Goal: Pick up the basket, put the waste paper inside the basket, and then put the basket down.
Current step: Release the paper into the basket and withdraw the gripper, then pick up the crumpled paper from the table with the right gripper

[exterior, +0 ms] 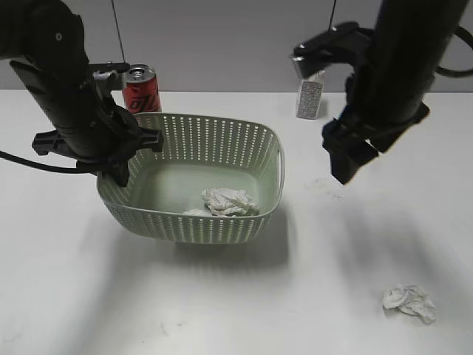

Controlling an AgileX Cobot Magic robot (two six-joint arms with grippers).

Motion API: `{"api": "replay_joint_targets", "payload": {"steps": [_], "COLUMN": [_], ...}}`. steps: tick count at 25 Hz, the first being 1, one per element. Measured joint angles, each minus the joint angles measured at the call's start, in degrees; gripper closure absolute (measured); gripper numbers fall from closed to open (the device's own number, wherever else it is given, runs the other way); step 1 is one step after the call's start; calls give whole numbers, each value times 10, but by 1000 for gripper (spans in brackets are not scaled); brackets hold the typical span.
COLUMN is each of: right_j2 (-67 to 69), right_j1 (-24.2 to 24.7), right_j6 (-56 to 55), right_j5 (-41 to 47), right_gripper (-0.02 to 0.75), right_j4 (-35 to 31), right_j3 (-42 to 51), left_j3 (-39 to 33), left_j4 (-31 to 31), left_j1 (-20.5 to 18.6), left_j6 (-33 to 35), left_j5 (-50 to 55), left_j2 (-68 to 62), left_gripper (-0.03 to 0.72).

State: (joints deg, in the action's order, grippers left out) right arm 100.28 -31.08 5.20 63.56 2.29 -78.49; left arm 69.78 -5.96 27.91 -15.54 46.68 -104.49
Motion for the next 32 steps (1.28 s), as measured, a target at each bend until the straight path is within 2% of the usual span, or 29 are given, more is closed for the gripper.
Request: {"api": "replay_joint_targets", "payload": {"steps": [2,5,11,17,22,25,27,29,32], "right_j2": [-18,-52,-78,-78,-80,-80,-80,-80,-80], "right_j1": [20,39,43,43,43,43,43,43,43], "right_j6": [1,3,-25,-78,-88,-88,-89,-89,-90], "right_j5": [-10,-78,-236,-382,-452,-491,-507,-516,-521], "right_gripper": [155,158,158,158,199,302,433,610,714], "right_j4": [-23,-38,-49,-52,-51,-52,-53,-53,-54], "right_j3": [52,162,360,469,503,506,507,507,506], "left_j3": [0,0,0,0,0,0,0,0,0], "left_j4": [0,0,0,0,0,0,0,0,0], "left_j1": [0,0,0,0,0,0,0,0,0], "left_j6": [0,0,0,0,0,0,0,0,0], "left_j5": [1,5,5,6,6,6,6,6,6], "left_j2": [0,0,0,0,0,0,0,0,0], "left_gripper": [673,673,673,673,673,673,673,671,671]}}
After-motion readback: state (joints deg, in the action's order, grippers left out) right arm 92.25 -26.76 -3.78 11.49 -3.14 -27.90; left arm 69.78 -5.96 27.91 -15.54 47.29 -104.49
